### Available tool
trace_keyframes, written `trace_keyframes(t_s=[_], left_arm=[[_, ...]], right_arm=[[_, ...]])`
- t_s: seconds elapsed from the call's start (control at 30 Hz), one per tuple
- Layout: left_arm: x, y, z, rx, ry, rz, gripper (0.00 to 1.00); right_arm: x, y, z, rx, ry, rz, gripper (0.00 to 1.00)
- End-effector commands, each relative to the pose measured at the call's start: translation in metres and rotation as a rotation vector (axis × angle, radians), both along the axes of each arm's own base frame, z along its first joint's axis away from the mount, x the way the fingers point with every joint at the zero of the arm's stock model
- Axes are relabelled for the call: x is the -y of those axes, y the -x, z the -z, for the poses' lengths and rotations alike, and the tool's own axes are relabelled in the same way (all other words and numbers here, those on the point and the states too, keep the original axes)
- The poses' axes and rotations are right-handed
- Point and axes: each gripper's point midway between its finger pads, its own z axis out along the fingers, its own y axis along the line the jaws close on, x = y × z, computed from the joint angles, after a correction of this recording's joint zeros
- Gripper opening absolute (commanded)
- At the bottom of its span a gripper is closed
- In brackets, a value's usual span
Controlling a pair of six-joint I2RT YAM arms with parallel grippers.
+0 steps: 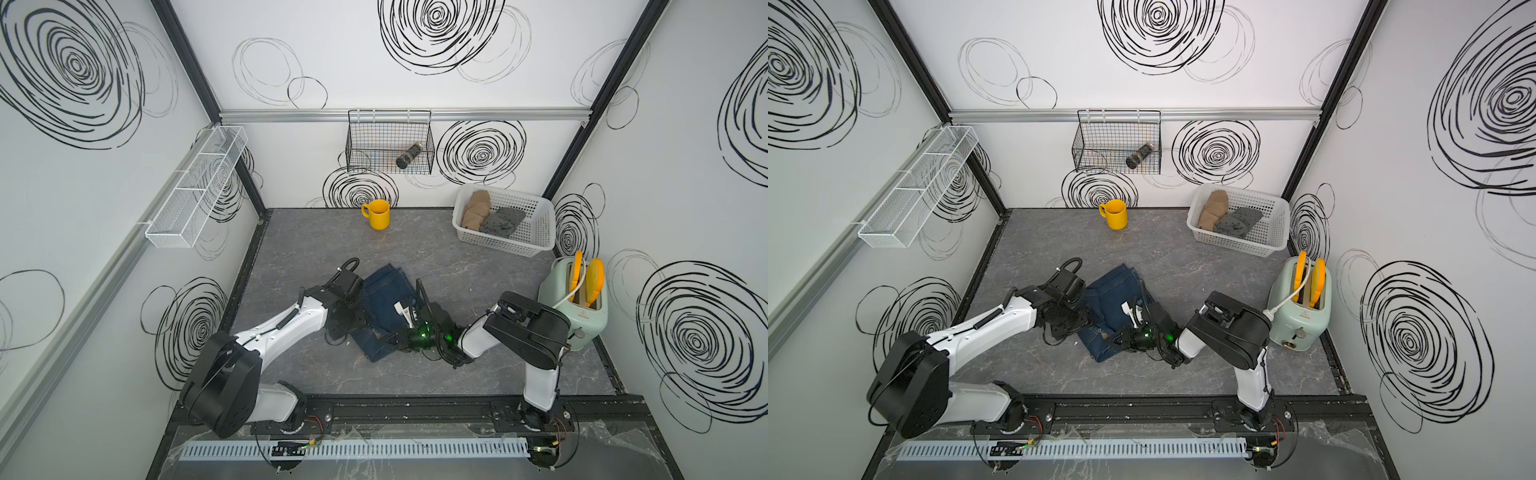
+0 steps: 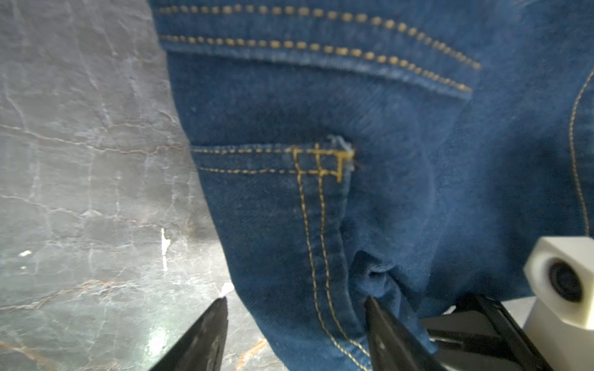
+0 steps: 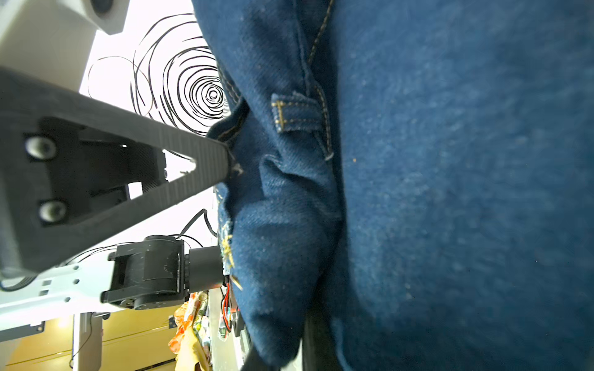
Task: Roll up the skirts
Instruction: Roll the skirt at the center of the board.
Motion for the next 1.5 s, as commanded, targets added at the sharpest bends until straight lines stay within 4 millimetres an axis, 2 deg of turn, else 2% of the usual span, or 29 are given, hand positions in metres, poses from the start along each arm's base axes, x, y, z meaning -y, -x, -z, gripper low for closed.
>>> trace_keyframes(t_s=[0.0,0.07,0.1,0.2,0.3,0.4,0.5,0.63,0.7,0.8,0.87,0.97,1.07,1.13,1.23,1.33,1.47], left_arm=[[0.006,-0.002,-0.001,0.067,0.084,-0.011,0.81],[0.015,0.0,0.001,0.09,0.182,-0.009,0.87],[0.011,0.001,0.006,0.085,0.196,-0.04,0.92],[0.012,-0.003,0.007,0.135,0.237,-0.021,0.93],[0.004,-0.005,0.01,0.164,0.205,-0.03,0.93],[0.016,-0.005,0.012,0.201,0.33,-0.033,0.92],[0.024,-0.006,0.017,0.206,0.376,-0.036,0.86],[0.021,-0.009,0.026,0.187,0.347,-0.058,0.65],[0.012,-0.017,0.029,0.21,0.282,-0.084,0.52],[-0.001,-0.022,0.033,0.218,0.188,-0.108,0.42],[-0.01,-0.022,0.035,0.205,0.105,-0.103,0.39],[-0.02,-0.027,0.028,0.203,-0.034,-0.068,0.37],[-0.029,-0.034,0.019,0.204,-0.174,-0.001,0.37],[-0.033,-0.036,0.014,0.195,-0.236,0.036,0.37],[-0.039,-0.037,0.009,0.169,-0.302,0.078,0.38],[-0.039,-0.041,-0.001,0.162,-0.376,0.114,0.38],[-0.035,-0.044,-0.01,0.134,-0.468,0.182,0.39]], right_arm=[[0.031,0.039,0.058,-0.11,0.245,-0.065,0.0],[0.033,0.039,0.059,-0.086,0.264,-0.062,0.0],[0.034,0.038,0.059,-0.077,0.263,-0.062,0.0],[0.033,0.038,0.056,-0.049,0.251,-0.067,0.0],[0.032,0.039,0.055,-0.033,0.244,-0.073,0.0],[0.031,0.041,0.059,-0.054,0.252,-0.082,0.0],[0.032,0.043,0.065,-0.066,0.286,-0.09,0.0],[0.035,0.046,0.07,-0.049,0.319,-0.096,0.0],[0.036,0.048,0.074,-0.041,0.341,-0.106,0.0],[0.033,0.051,0.074,-0.023,0.357,-0.128,0.0],[0.032,0.052,0.069,0.005,0.361,-0.136,0.03],[0.031,0.052,0.061,0.047,0.361,-0.147,0.18],[0.035,0.05,0.049,0.083,0.344,-0.133,0.37],[0.038,0.049,0.039,0.108,0.33,-0.12,0.45],[0.045,0.043,0.02,0.118,0.287,-0.091,0.48],[0.055,0.029,-0.003,0.089,0.213,-0.029,0.46],[0.064,-0.01,-0.03,0.06,0.179,0.075,0.4]])
